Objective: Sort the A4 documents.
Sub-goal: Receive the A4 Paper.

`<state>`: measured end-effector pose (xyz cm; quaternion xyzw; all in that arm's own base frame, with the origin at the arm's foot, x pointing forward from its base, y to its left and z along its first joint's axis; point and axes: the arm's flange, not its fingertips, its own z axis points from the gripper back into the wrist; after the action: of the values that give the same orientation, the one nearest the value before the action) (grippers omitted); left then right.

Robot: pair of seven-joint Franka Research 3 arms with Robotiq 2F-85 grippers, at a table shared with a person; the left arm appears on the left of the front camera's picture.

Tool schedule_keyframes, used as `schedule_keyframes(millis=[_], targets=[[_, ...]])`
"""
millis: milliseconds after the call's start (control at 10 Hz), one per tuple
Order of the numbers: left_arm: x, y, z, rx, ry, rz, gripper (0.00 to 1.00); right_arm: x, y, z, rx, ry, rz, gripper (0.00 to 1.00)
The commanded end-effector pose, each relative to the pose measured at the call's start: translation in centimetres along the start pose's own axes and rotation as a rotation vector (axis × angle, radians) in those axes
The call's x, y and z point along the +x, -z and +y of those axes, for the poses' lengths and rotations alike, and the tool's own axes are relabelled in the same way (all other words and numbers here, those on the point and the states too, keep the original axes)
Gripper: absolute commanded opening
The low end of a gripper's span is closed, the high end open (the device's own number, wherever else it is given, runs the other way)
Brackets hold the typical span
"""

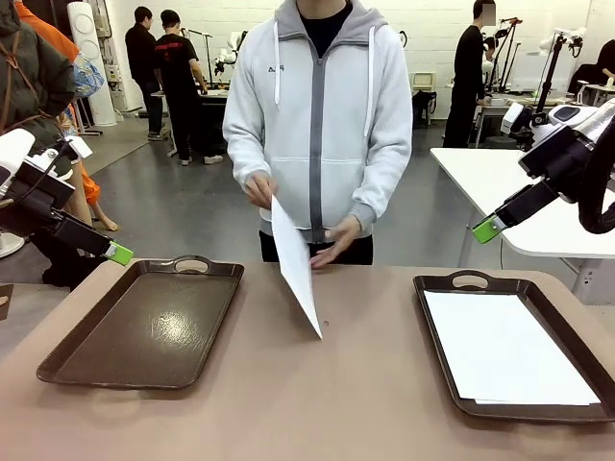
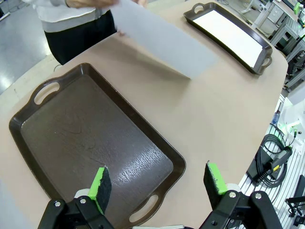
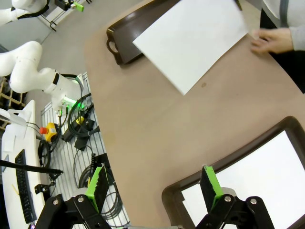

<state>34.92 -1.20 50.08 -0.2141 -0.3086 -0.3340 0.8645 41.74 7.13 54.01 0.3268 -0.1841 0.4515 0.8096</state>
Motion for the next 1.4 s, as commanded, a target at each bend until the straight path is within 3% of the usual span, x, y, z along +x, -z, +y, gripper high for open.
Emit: schedule_keyframes(millis=[0, 1300], targets=[[-0.13, 0.06, 0.24, -0.017, 0.013, -0.011, 1.0, 0.01, -0.07, 0.06, 0.008, -0.005, -0.005, 1.0], [-0.13, 0.06, 0.24, -0.017, 0.013, -0.011, 1.0, 0.01, -0.07, 0.06, 0.008, -0.005, -0.005, 1.0]])
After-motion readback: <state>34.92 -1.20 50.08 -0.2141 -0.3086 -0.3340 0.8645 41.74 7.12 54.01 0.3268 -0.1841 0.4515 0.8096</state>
